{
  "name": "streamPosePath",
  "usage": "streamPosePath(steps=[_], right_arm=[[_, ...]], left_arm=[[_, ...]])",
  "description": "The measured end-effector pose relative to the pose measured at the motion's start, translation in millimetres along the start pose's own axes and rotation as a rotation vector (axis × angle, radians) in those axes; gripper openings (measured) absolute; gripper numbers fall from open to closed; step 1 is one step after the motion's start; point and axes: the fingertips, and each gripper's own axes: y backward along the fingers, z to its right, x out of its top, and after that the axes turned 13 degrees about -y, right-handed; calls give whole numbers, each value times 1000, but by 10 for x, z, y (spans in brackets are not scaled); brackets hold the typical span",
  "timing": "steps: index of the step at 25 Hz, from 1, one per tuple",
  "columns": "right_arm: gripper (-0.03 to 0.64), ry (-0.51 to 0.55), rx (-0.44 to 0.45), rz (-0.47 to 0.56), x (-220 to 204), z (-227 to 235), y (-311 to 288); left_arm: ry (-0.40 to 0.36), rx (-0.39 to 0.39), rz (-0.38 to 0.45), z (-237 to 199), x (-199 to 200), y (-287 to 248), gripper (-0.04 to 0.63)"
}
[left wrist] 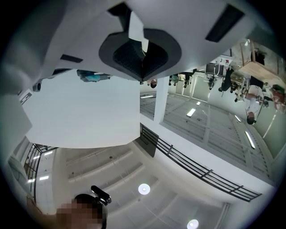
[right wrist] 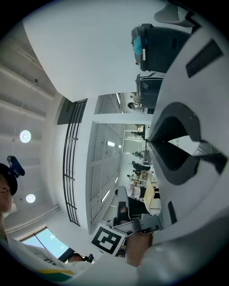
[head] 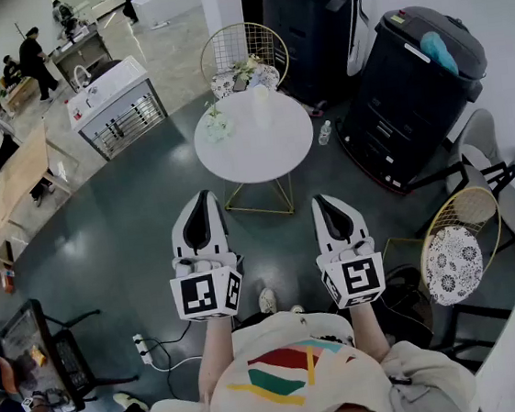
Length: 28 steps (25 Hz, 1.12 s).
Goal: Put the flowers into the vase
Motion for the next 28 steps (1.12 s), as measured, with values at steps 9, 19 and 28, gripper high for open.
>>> streamPosePath(steps=[9, 19, 28], right_arm=[[12, -41, 0, 18, -8, 39, -96], [12, -42, -16, -21, -133, 57, -145], [12, -53, -35, -25, -136, 146, -196]], left_arm=[[1, 17, -13, -94, -32, -34, 8], [8, 25, -30, -164, -117, -43, 8], [49, 7, -25, -194, -246, -176, 8]])
